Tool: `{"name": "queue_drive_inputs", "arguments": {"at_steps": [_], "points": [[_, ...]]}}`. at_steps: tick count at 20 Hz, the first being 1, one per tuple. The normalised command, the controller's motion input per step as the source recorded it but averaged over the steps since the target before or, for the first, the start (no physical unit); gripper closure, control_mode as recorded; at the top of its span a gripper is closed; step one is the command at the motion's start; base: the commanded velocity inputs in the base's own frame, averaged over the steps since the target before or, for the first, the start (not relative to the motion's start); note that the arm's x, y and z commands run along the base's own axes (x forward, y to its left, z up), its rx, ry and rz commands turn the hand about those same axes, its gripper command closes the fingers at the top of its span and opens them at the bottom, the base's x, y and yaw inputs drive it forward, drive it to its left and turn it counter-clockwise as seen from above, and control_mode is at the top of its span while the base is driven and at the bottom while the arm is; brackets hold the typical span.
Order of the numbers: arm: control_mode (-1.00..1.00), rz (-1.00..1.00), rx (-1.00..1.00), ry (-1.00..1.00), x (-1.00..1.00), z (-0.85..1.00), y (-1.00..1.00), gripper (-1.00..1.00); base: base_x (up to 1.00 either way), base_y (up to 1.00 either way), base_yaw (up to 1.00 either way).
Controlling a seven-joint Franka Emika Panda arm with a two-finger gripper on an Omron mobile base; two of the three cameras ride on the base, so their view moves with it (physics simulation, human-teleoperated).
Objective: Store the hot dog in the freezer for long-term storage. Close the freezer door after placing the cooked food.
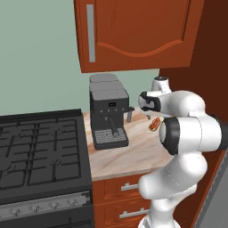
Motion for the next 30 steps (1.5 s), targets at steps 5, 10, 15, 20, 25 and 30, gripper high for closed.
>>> {"name": "queue_drive_inputs", "arguments": {"at_steps": [5, 10, 15, 20, 25, 30], "points": [[-1.0, 0.0, 0.01, 0.0, 0.31, -0.15, -0.1, -1.0, 0.0, 0.0, 0.0], [-1.0, 0.0, 0.03, 0.02, 0.24, -0.27, -0.16, -1.0, 0.0, 0.0, 0.0], [-1.0, 0.0, 0.0, 0.01, 0.27, -0.32, -0.1, -1.0, 0.0, 0.0, 0.0], [-1.0, 0.0, 0.0, 0.01, 0.26, -0.18, 0.0, -1.0, 0.0, 0.0, 0.0], [-1.0, 0.0, 0.0, 0.0, 0.25, -0.23, 0.0, -1.0, 0.0, 0.0, 0.0], [-1.0, 0.0, 0.0, 0.0, 0.13, -0.29, -0.05, -1.0, 0.0, 0.0, 0.0]]}}
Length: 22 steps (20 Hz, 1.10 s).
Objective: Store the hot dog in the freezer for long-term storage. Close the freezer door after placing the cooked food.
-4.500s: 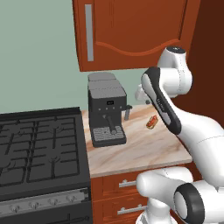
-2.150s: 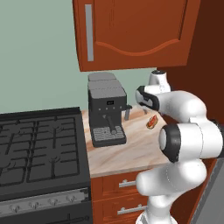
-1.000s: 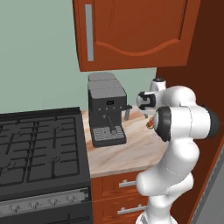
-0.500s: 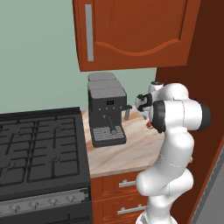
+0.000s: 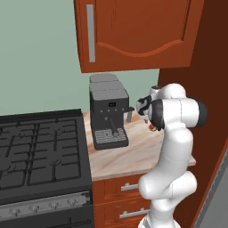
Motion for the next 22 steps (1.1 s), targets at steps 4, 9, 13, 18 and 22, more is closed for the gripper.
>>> {"name": "queue_drive_inputs", "arguments": {"at_steps": [4, 9, 13, 18, 22], "points": [[-1.0, 0.0, 0.0, 0.0, 0.04, -0.31, -0.07, -1.0, 0.0, 0.0, 0.0], [-1.0, 0.0, 0.0, 0.0, 0.0, -0.18, -0.01, -1.0, 0.0, 0.0, 0.0], [-1.0, 0.0, 0.0, 0.0, 0.03, -0.38, -0.13, -1.0, 0.0, 0.0, 0.0], [-1.0, 0.0, 0.0, 0.0, 0.0, -0.21, 0.0, -1.0, 0.0, 0.0, 0.0], [-1.0, 0.0, 0.02, 0.0, 0.0, -0.17, 0.0, -1.0, 0.0, 0.0, 0.0]]}}
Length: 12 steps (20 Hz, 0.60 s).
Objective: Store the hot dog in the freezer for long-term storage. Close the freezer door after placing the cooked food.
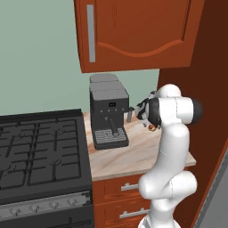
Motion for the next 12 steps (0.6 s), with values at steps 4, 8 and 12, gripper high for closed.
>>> {"name": "queue_drive_inputs", "arguments": {"at_steps": [4, 8, 12], "points": [[-1.0, 0.0, 0.03, 0.0, 0.0, -0.21, 0.0, 1.0, 0.0, 0.0, 0.0], [-1.0, 0.0, 0.02, 0.0, 0.0, -0.15, 0.0, 1.0, 0.0, 0.0, 0.0], [-1.0, 0.0, 0.0, 0.0, 0.0, -0.02, 0.13, 1.0, 0.0, 0.0, 0.0]]}}
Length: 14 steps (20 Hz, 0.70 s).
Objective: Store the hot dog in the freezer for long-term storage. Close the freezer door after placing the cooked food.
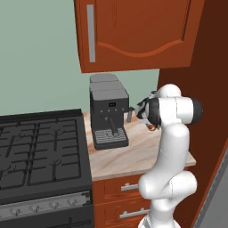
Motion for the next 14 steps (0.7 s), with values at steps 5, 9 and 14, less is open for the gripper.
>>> {"name": "queue_drive_inputs", "arguments": {"at_steps": [5, 9, 14], "points": [[-1.0, 0.0, -0.02, 0.0, -0.33, 0.19, 0.22, 1.0, 0.0, 0.0, 0.0], [-1.0, 0.05, -0.03, 0.0, -0.94, 0.52, 0.03, 1.0, 0.0, 0.0, 0.0], [-1.0, 0.1, 0.0, -0.07, -1.0, 0.52, 0.25, 1.0, 0.0, 0.0, 0.0]]}}
